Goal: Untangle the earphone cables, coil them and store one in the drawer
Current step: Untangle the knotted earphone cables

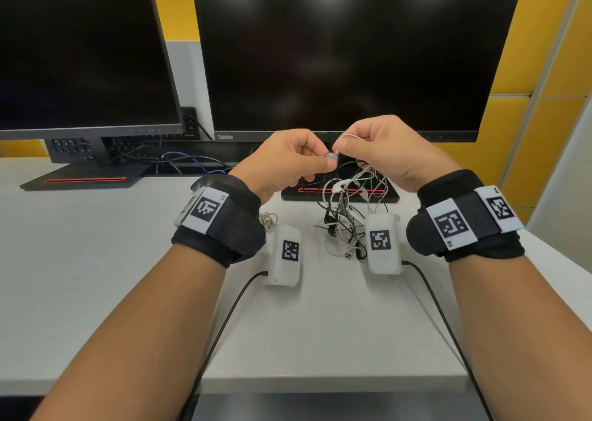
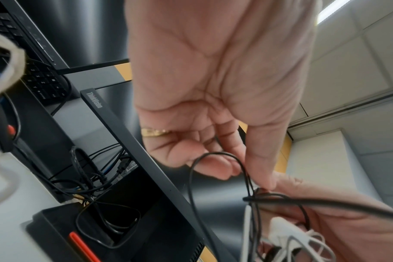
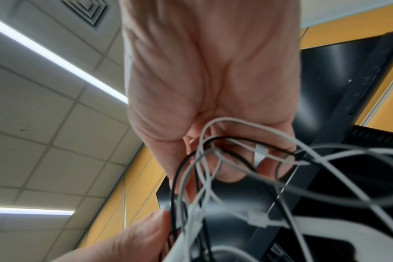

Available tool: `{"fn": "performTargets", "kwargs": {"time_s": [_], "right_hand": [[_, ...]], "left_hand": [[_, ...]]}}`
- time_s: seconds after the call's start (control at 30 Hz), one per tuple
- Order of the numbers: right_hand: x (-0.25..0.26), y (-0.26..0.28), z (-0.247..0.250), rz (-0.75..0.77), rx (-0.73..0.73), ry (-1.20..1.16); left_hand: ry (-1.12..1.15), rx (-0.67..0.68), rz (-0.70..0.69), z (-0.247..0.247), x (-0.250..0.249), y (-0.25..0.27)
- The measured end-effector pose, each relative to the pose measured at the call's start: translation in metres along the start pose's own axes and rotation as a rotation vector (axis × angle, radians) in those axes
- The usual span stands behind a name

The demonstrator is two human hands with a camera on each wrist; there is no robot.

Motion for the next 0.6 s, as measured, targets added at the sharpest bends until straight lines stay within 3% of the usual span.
{"fn": "performTargets", "kwargs": {"time_s": [0.23,0.5,0.6], "right_hand": [[-0.005,-0.0045,0.0026,-0.007,-0.109,0.118],[-0.0008,-0.0036,-0.0008,0.056,-0.146,0.076],[-0.0015,-0.0034,0.0025,0.034,-0.2,-0.014]], "left_hand": [[-0.002,-0.097,0.011,0.0042,0.003,-0.0035],[0.016,-0.052,0.069,-0.001,0.0025,-0.0029],[0.005,0.027,0.098,-0.0039,-0.0007,0.0004]]}}
Point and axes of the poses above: each hand's wrist, its own y-axis away from the middle knuckle, its own z-axis out of the back of the hand, x = y × z, the point moved 3 cm from there along -y, towards the middle knuckle, and after that the axes turned 10 degrees about -y, right-handed, at the moved point
